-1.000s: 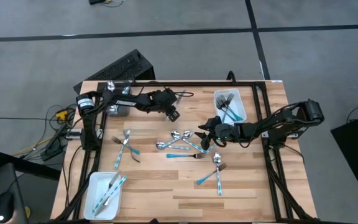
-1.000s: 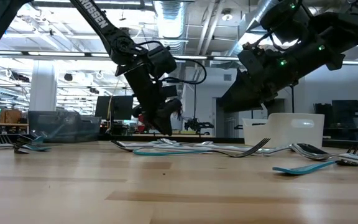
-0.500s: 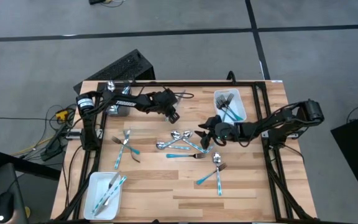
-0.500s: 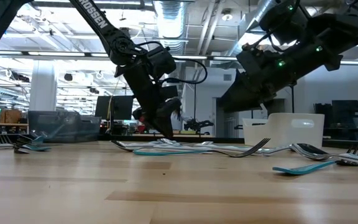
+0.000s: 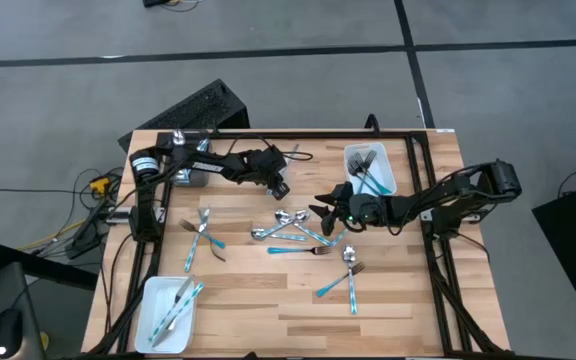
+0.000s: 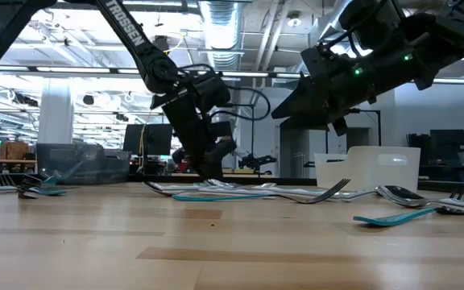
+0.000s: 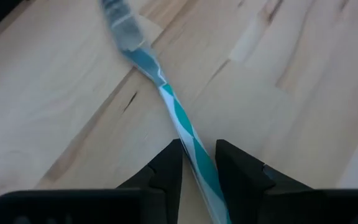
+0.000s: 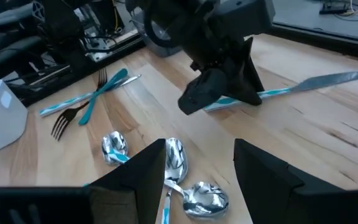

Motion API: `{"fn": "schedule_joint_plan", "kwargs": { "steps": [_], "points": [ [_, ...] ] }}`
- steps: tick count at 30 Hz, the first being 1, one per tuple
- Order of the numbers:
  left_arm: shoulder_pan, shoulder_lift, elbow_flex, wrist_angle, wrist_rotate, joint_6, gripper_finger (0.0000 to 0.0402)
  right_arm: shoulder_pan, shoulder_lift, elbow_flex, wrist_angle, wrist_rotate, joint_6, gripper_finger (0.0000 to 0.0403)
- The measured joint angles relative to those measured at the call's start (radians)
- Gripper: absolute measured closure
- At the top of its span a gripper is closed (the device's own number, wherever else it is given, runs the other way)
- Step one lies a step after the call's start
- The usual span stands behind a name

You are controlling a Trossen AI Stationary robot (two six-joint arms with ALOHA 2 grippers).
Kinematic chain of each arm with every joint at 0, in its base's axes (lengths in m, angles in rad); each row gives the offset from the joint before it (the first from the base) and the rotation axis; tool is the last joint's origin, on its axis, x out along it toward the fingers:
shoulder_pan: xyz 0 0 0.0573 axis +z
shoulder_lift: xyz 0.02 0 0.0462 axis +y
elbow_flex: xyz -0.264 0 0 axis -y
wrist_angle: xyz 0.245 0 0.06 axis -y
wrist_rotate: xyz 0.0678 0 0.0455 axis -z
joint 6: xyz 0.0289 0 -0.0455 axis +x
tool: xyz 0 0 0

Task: Sort silverware by color (type)
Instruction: Put the blue light table knife into the bottom white bin

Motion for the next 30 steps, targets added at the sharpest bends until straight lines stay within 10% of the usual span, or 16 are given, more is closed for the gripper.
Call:
{"fn": "schedule_joint_plan", "kwargs": {
  "steps": [10, 21, 30],
  "points": [
    [-0.005, 0.038, 0.004, 0.016, -0.016, 0.026, 0.0387, 0.0, 0.0, 0.0, 0.01, 0.0, 0.034, 0.0191],
    [-0.147, -0.198, -0.002, -0.052, -0.232, 0.044, 0.0387, -0.034, 0.0, -0.001, -0.043, 0.122, 0.194, 0.0191],
    [-0.335, -0.355, -0.002, -0.022, -0.436, 0.041, 0.0387, -0.028, 0.0, -0.003, 0.293, 0.094, 0.113, 0.0191]
  ]
}}
